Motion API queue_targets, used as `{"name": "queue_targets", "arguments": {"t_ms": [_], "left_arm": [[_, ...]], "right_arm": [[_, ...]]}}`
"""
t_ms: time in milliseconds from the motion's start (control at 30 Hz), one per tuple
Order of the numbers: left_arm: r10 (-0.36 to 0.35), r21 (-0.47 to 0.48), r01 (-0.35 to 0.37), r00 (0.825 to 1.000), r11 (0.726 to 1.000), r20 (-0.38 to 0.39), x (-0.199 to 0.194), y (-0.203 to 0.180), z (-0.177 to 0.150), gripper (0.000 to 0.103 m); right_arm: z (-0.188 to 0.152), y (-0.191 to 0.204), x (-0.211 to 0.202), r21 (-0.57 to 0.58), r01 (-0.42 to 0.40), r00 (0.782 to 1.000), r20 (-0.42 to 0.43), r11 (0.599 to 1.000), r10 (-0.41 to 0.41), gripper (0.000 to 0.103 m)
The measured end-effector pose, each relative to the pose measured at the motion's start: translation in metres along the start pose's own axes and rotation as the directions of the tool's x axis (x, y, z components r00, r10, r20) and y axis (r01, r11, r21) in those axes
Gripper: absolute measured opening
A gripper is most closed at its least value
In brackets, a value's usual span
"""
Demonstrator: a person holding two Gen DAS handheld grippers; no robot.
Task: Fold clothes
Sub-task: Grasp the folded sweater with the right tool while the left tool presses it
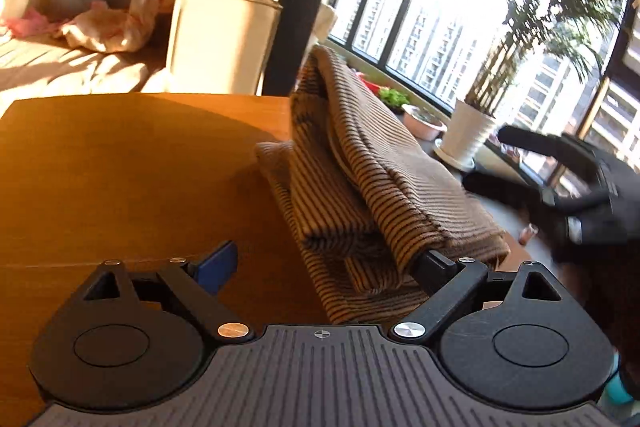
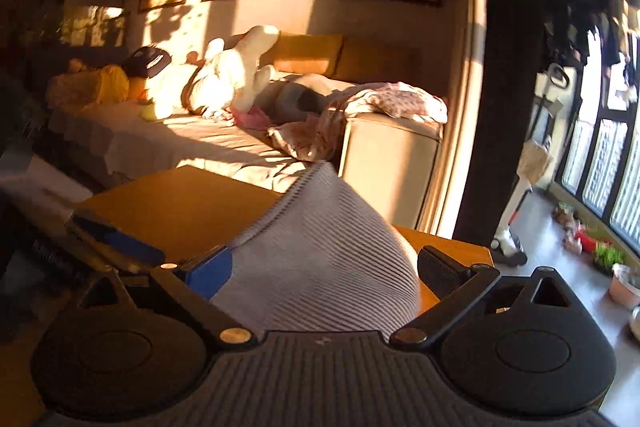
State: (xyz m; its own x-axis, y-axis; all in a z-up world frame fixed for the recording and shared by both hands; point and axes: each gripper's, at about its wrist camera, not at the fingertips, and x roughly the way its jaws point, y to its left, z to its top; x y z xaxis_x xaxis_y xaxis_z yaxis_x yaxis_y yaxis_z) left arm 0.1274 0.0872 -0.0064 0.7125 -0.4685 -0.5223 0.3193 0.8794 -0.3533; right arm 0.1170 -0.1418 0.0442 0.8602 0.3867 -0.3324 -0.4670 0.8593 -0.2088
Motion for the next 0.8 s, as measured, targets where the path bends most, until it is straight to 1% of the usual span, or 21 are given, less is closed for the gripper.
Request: {"name": "queue_targets", "arguments": {"t_ms": [67, 133, 200, 233, 267, 300, 367, 433, 500, 567, 600, 633, 667, 700, 733, 767, 800], "left_arm": [[0.007, -0.038, -0.006, 1.0, 0.999, 0.015, -0.005, 0.009, 0.003, 0.095], [0.006, -0.083, -0.004, 1.0, 0.997, 0.028, -0.009, 0.019, 0.005, 0.094], [-0.035, -0.144, 0.039, 0.999, 0.989, 0.031, -0.01, 0.03, 0.006, 0.089], [-0.059, -0.162, 0.063, 0.998, 0.985, 0.031, -0.009, 0.035, 0.007, 0.085], [-0.08, -0.162, 0.084, 0.996, 0.983, 0.029, -0.008, 0.037, 0.008, 0.08], [-0.096, -0.148, 0.098, 0.995, 0.984, 0.023, -0.007, 0.036, 0.006, 0.079], [-0.126, -0.111, 0.126, 0.992, 0.986, 0.009, -0.002, 0.029, 0.003, 0.078], [-0.17, -0.083, 0.169, 0.985, 0.982, -0.004, 0.003, 0.018, -0.003, 0.078], [-0.209, -0.06, 0.208, 0.978, 0.976, -0.025, 0.012, 0.006, -0.008, 0.08], [-0.239, -0.041, 0.237, 0.97, 0.971, -0.046, 0.022, -0.005, -0.009, 0.081], [-0.246, -0.033, 0.244, 0.968, 0.969, -0.051, 0.024, -0.008, -0.009, 0.081], [-0.252, -0.025, 0.251, 0.966, 0.968, -0.057, 0.026, -0.012, -0.009, 0.081], [-0.258, -0.018, 0.257, 0.964, 0.966, -0.062, 0.028, -0.015, -0.009, 0.081], [-0.258, -0.016, 0.257, 0.964, 0.966, -0.059, 0.028, -0.015, -0.009, 0.081], [-0.245, -0.026, 0.244, 0.968, 0.969, -0.044, 0.025, -0.011, -0.006, 0.082], [-0.226, -0.04, 0.225, 0.974, 0.974, -0.027, 0.022, -0.006, -0.003, 0.083], [-0.198, -0.06, 0.197, 0.98, 0.979, -0.01, 0.02, 0.001, 0.0, 0.084]], "right_arm": [[-0.002, 0.027, 0.004, -0.074, -0.005, 1.0, -0.002, 0.997, 0.005, 0.098], [-0.005, 0.042, 0.012, -0.113, 0.003, 1.0, -0.013, 0.994, -0.005, 0.096], [-0.009, 0.058, 0.02, -0.151, 0.011, 1.0, -0.024, 0.989, -0.015, 0.091], [-0.01, 0.065, 0.024, -0.17, 0.015, 0.999, -0.029, 0.985, -0.02, 0.086], [-0.013, 0.069, 0.027, -0.186, 0.018, 0.999, -0.04, 0.982, -0.025, 0.082], [-0.016, 0.064, 0.029, -0.194, 0.017, 0.997, -0.067, 0.981, -0.031, 0.075], [-0.025, 0.048, 0.029, -0.209, 0.033, 0.993, -0.107, 0.977, -0.057, 0.074], [-0.034, 0.023, 0.023, -0.204, 0.083, 0.983, -0.143, 0.975, -0.113, 0.073], [-0.043, -0.002, 0.015, -0.181, 0.146, 0.968, -0.177, 0.973, -0.178, 0.073], [-0.049, -0.018, 0.006, -0.201, 0.23, 0.946, -0.182, 0.952, -0.267, 0.073], [-0.051, -0.025, 0.0, -0.201, 0.259, 0.938, -0.181, 0.945, -0.296, 0.073], [-0.052, -0.032, -0.008, -0.175, 0.253, 0.942, -0.179, 0.951, -0.284, 0.074], [-0.051, -0.038, -0.019, -0.127, 0.212, 0.958, -0.171, 0.969, -0.232, 0.074], [-0.05, -0.042, -0.03, -0.085, 0.17, 0.971, -0.156, 0.982, -0.182, 0.08], [-0.049, -0.041, -0.041, -0.061, 0.13, 0.982, -0.132, 0.99, -0.137, 0.088], [-0.047, -0.037, -0.05, -0.052, 0.093, 0.99, -0.105, 0.994, -0.098, 0.09], [-0.047, -0.027, -0.057, -0.083, 0.072, 0.994, -0.077, 0.994, -0.079, 0.092]]}}
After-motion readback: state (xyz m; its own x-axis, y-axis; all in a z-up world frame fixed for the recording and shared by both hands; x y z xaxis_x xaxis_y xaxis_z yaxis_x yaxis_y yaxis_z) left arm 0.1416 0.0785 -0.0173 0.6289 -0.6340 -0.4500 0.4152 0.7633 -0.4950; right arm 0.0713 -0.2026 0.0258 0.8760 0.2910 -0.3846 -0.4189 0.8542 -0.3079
